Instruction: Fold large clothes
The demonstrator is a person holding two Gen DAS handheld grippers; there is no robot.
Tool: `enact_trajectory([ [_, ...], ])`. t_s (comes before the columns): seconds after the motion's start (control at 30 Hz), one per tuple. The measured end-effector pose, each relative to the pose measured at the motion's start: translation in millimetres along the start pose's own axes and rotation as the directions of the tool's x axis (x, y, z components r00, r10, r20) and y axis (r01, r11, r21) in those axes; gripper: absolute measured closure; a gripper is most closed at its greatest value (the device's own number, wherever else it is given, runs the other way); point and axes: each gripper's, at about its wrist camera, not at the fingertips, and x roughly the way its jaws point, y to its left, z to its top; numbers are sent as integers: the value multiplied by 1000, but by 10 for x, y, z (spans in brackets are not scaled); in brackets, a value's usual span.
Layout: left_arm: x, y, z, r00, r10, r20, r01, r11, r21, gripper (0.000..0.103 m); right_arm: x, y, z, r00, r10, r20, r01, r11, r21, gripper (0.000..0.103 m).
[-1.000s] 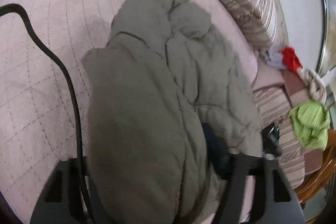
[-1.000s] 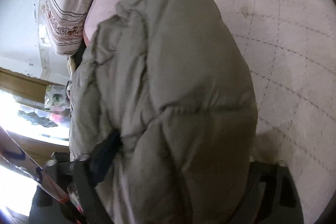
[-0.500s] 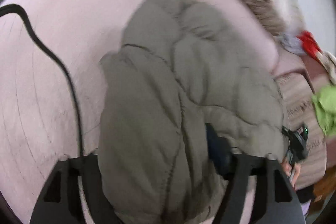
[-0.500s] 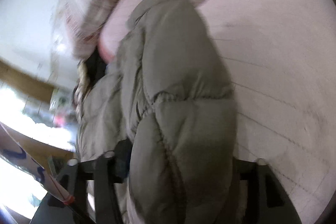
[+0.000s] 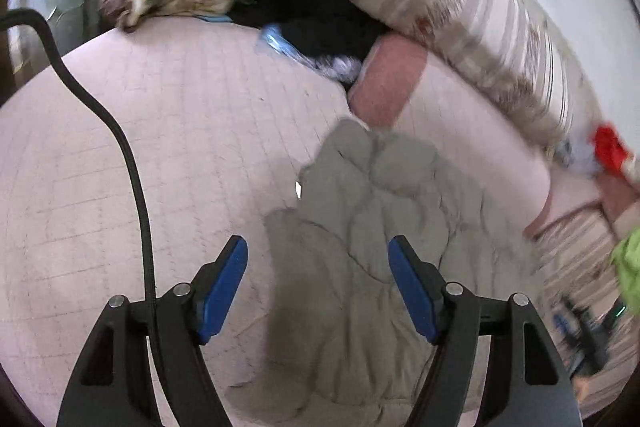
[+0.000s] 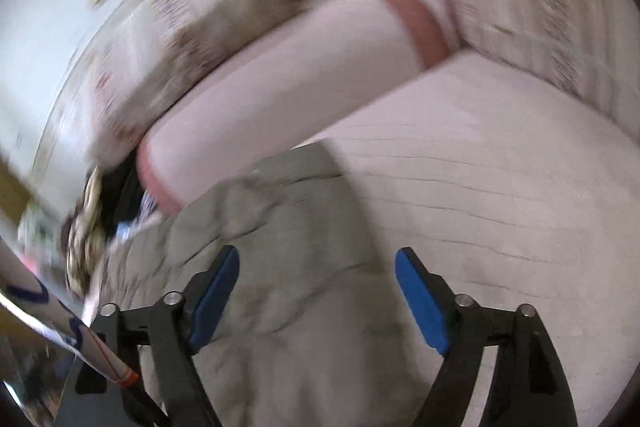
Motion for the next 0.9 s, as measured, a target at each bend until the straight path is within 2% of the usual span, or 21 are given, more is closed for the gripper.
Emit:
enact_trajectory([
  [0.07,217,-192,-62,999,24,-37,-22,998,51,31,106,316,-62,998,46,-32,-49,995,-85,19],
  [0.13,396,-283,-105,996,76,-56,-71,994,86,31,267,454,-113,996,53,-73,-63,989,-135,19],
  [0.2,632,-338,-98,986,154,-59,-147,982,119,31,566,615,-175,994,7,-105,-27,982,-185,19],
  [0.27,764,-336,-72,983,176,-49,-169,978,123,25,778,659,-201,993,-50,-103,26,975,-222,18],
  [0.37,949,-337,24,984,172,-50,-165,979,119,20,968,663,-174,994,-94,-63,76,966,-246,12],
  [0.47,1057,-255,60,988,150,-48,-147,987,68,17,1069,629,-157,993,-115,-26,105,963,-250,9],
  [0.57,1011,-255,66,988,144,-50,-142,989,51,17,1086,673,-140,991,-132,-16,123,957,-264,9],
  [0.67,751,-287,43,987,159,2,-159,986,42,18,955,735,-129,988,-154,10,152,955,-253,9],
  [0.77,479,-333,-46,989,138,52,-141,989,44,18,729,863,-161,993,-110,44,117,959,-257,9],
  [0.83,415,-379,-121,984,166,64,-171,983,74,18,582,1045,-229,995,-73,61,88,949,-303,9],
  [0.9,436,-427,-190,969,237,72,-244,962,119,18,560,1204,-356,997,-57,47,70,928,-366,8],
])
